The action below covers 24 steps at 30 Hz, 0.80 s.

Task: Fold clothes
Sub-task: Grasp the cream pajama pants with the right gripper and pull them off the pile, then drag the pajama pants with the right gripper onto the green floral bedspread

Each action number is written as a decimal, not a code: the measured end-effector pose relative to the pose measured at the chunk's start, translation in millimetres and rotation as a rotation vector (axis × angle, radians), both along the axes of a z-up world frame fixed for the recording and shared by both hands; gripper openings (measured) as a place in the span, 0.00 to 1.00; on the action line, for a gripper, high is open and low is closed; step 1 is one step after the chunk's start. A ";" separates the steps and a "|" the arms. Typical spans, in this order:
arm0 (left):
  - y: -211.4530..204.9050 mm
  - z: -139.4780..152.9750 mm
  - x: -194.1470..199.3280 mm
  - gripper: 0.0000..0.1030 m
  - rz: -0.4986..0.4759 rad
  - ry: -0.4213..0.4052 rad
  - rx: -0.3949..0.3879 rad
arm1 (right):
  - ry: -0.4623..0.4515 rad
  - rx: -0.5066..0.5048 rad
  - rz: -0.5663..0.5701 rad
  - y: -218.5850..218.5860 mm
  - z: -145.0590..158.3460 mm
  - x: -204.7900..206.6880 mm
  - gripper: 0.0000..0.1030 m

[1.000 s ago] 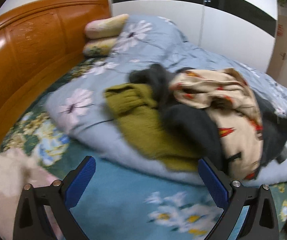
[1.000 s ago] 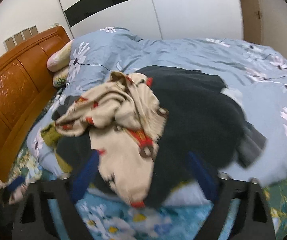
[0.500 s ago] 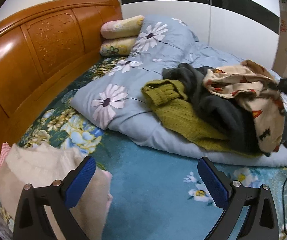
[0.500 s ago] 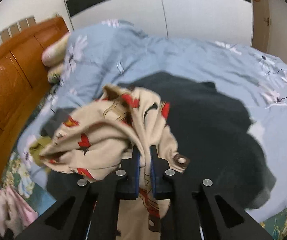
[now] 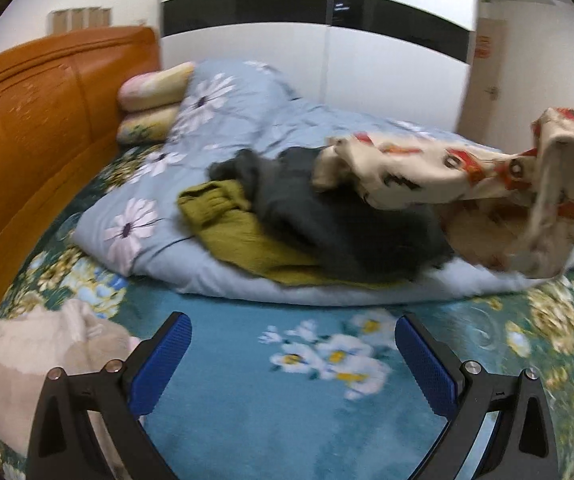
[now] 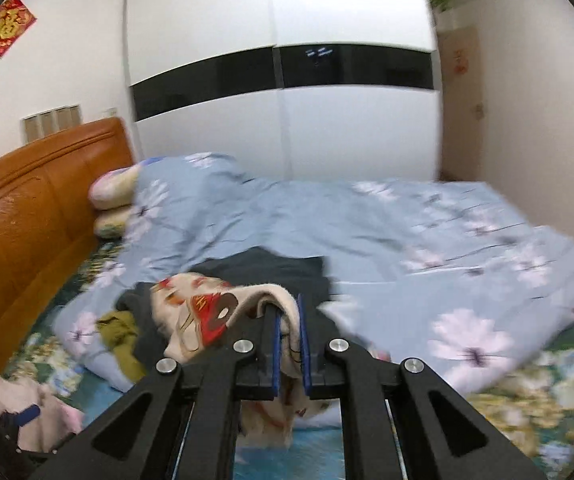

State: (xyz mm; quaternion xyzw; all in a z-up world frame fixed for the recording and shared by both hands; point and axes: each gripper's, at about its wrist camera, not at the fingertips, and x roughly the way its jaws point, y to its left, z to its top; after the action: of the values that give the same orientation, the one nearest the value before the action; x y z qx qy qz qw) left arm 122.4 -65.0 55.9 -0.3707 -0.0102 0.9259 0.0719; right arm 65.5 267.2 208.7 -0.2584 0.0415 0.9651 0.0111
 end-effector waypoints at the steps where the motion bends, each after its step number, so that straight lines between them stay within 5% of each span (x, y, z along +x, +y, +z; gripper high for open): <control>1: 6.1 3.2 6.2 1.00 -0.020 0.004 0.008 | 0.015 0.013 -0.022 9.9 10.8 16.1 0.08; 6: 35.4 13.7 28.8 1.00 -0.109 0.016 0.011 | 0.083 0.154 -0.157 51.2 56.8 90.4 0.08; 10: 49.5 22.0 43.4 1.00 -0.143 0.034 0.005 | 0.018 0.173 -0.164 58.9 37.2 109.5 0.08; 20: 40.4 21.9 59.8 1.00 -0.134 0.016 -0.073 | -0.444 -0.070 0.076 -36.6 -186.7 81.9 0.08; 24: 34.1 17.4 58.3 1.00 -0.115 0.017 -0.112 | -0.513 -0.105 0.146 -79.4 -233.4 86.7 0.09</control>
State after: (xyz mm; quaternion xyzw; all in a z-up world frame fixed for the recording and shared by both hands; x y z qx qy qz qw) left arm 180.7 -30.9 73.3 -0.3661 0.0636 0.9226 0.1040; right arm 152.2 187.8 -24.6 -0.4971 0.0687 0.8628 -0.0616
